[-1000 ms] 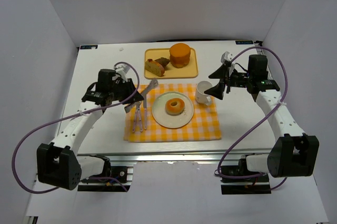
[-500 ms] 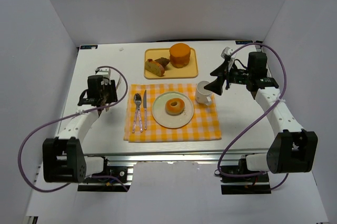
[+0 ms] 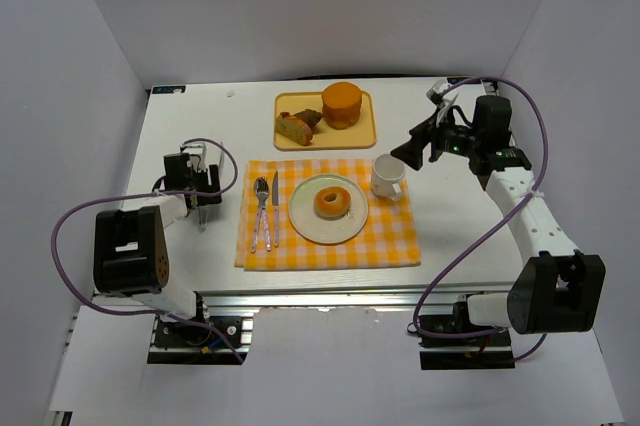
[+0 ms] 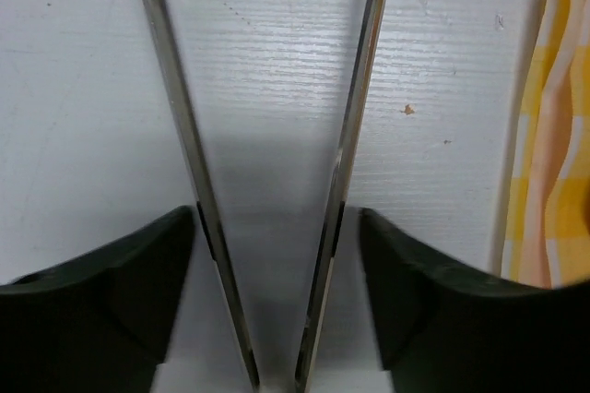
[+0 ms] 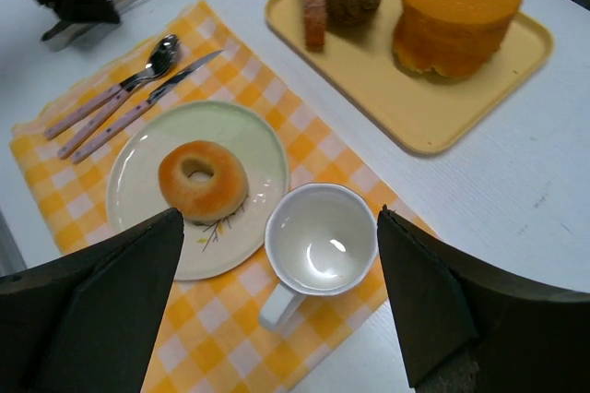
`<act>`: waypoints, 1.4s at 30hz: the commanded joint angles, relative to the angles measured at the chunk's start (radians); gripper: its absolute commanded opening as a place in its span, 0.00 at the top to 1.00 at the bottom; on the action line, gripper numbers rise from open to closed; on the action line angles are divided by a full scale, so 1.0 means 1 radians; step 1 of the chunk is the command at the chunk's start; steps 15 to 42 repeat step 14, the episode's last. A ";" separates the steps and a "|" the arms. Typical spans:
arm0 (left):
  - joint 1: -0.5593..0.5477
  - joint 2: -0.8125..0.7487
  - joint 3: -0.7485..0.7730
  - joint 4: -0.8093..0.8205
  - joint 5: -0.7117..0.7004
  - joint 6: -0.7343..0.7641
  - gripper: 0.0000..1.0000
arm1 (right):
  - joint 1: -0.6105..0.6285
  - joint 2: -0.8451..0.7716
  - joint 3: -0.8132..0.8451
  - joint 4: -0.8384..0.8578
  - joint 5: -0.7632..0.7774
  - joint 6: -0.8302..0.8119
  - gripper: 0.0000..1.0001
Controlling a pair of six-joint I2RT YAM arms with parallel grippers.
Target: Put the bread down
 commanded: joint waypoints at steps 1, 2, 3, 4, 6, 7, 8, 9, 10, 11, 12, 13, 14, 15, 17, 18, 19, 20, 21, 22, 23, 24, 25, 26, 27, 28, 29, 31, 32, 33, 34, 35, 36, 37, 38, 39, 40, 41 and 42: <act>0.015 0.004 0.009 0.031 0.068 -0.031 0.11 | -0.004 -0.024 0.012 0.077 0.138 0.125 0.11; 0.018 0.003 0.007 0.025 0.073 -0.033 0.02 | -0.002 -0.021 0.017 0.079 0.176 0.151 0.11; 0.016 0.000 0.006 0.023 0.076 -0.036 0.02 | -0.002 -0.021 0.017 0.079 0.194 0.165 0.11; 0.018 -0.018 0.000 0.024 0.079 -0.041 0.02 | -0.002 -0.018 0.022 0.079 0.220 0.174 0.11; 0.018 -0.046 -0.002 0.017 0.081 -0.044 0.02 | -0.004 -0.011 0.031 0.068 0.233 0.189 0.11; 0.016 -0.064 -0.002 0.009 0.081 -0.042 0.02 | -0.002 -0.007 0.045 0.059 0.236 0.191 0.11; 0.016 -0.110 0.000 0.005 0.079 -0.042 0.02 | -0.002 -0.006 0.049 0.048 0.242 0.193 0.11; 0.016 -0.138 0.001 0.001 0.078 -0.076 0.02 | -0.002 -0.004 0.052 0.047 0.245 0.194 0.11; 0.018 -0.167 0.001 -0.002 0.078 -0.097 0.02 | -0.002 -0.004 0.055 0.047 0.251 0.193 0.11; 0.018 -0.199 0.001 0.000 0.081 -0.113 0.02 | -0.002 -0.004 0.054 0.051 0.266 0.188 0.10; 0.018 -0.257 0.001 0.003 0.082 -0.142 0.02 | -0.002 -0.009 0.052 0.059 0.277 0.182 0.11; 0.018 -0.284 0.004 0.009 0.090 -0.210 0.02 | -0.002 -0.012 0.046 0.076 0.285 0.180 0.11; 0.018 -0.332 0.004 0.011 0.110 -0.234 0.02 | -0.002 -0.014 0.040 0.102 0.293 0.180 0.11; 0.018 -0.332 0.004 0.011 0.110 -0.234 0.02 | -0.002 -0.014 0.040 0.102 0.293 0.180 0.11; 0.018 -0.332 0.004 0.011 0.110 -0.234 0.02 | -0.002 -0.014 0.040 0.102 0.293 0.180 0.11; 0.018 -0.332 0.004 0.011 0.110 -0.234 0.02 | -0.002 -0.014 0.040 0.102 0.293 0.180 0.11; 0.018 -0.332 0.004 0.011 0.110 -0.234 0.02 | -0.002 -0.014 0.040 0.102 0.293 0.180 0.11; 0.018 -0.332 0.004 0.011 0.110 -0.234 0.02 | -0.002 -0.014 0.040 0.102 0.293 0.180 0.11; 0.018 -0.332 0.004 0.011 0.110 -0.234 0.02 | -0.002 -0.014 0.040 0.102 0.293 0.180 0.11; 0.018 -0.332 0.004 0.011 0.110 -0.234 0.02 | -0.002 -0.014 0.040 0.102 0.293 0.180 0.11; 0.018 -0.332 0.004 0.011 0.110 -0.234 0.02 | -0.002 -0.014 0.040 0.102 0.293 0.180 0.11; 0.018 -0.332 0.004 0.011 0.110 -0.234 0.02 | -0.002 -0.014 0.040 0.102 0.293 0.180 0.11; 0.018 -0.332 0.004 0.011 0.110 -0.234 0.02 | -0.002 -0.014 0.040 0.102 0.293 0.180 0.11; 0.018 -0.332 0.004 0.011 0.110 -0.234 0.02 | -0.002 -0.014 0.040 0.102 0.293 0.180 0.11; 0.018 -0.332 0.004 0.011 0.110 -0.234 0.02 | -0.002 -0.014 0.040 0.102 0.293 0.180 0.11; 0.018 -0.332 0.004 0.011 0.110 -0.234 0.02 | -0.002 -0.014 0.040 0.102 0.293 0.180 0.11; 0.018 -0.332 0.004 0.011 0.110 -0.234 0.02 | -0.002 -0.014 0.040 0.102 0.293 0.180 0.11; 0.018 -0.332 0.004 0.011 0.110 -0.234 0.02 | -0.002 -0.014 0.040 0.102 0.293 0.180 0.11; 0.018 -0.332 0.004 0.011 0.110 -0.234 0.02 | -0.002 -0.014 0.040 0.102 0.293 0.180 0.11; 0.018 -0.332 0.004 0.011 0.110 -0.234 0.02 | -0.002 -0.014 0.040 0.102 0.293 0.180 0.11; 0.018 -0.332 0.004 0.011 0.110 -0.234 0.02 | -0.002 -0.014 0.040 0.102 0.293 0.180 0.11; 0.018 -0.332 0.004 0.011 0.110 -0.234 0.02 | -0.002 -0.014 0.040 0.102 0.293 0.180 0.11; 0.018 -0.332 0.004 0.011 0.110 -0.234 0.02 | -0.002 -0.014 0.040 0.102 0.293 0.180 0.11; 0.018 -0.332 0.004 0.011 0.110 -0.234 0.02 | -0.002 -0.014 0.040 0.102 0.293 0.180 0.11; 0.018 -0.332 0.004 0.011 0.110 -0.234 0.02 | -0.002 -0.014 0.040 0.102 0.293 0.180 0.11; 0.018 -0.332 0.004 0.011 0.110 -0.234 0.02 | -0.002 -0.014 0.040 0.102 0.293 0.180 0.11; 0.018 -0.332 0.004 0.011 0.110 -0.234 0.02 | -0.002 -0.014 0.040 0.102 0.293 0.180 0.11; 0.018 -0.332 0.004 0.011 0.110 -0.234 0.02 | -0.002 -0.014 0.040 0.102 0.293 0.180 0.11; 0.018 -0.332 0.004 0.011 0.110 -0.234 0.02 | -0.002 -0.014 0.040 0.102 0.293 0.180 0.11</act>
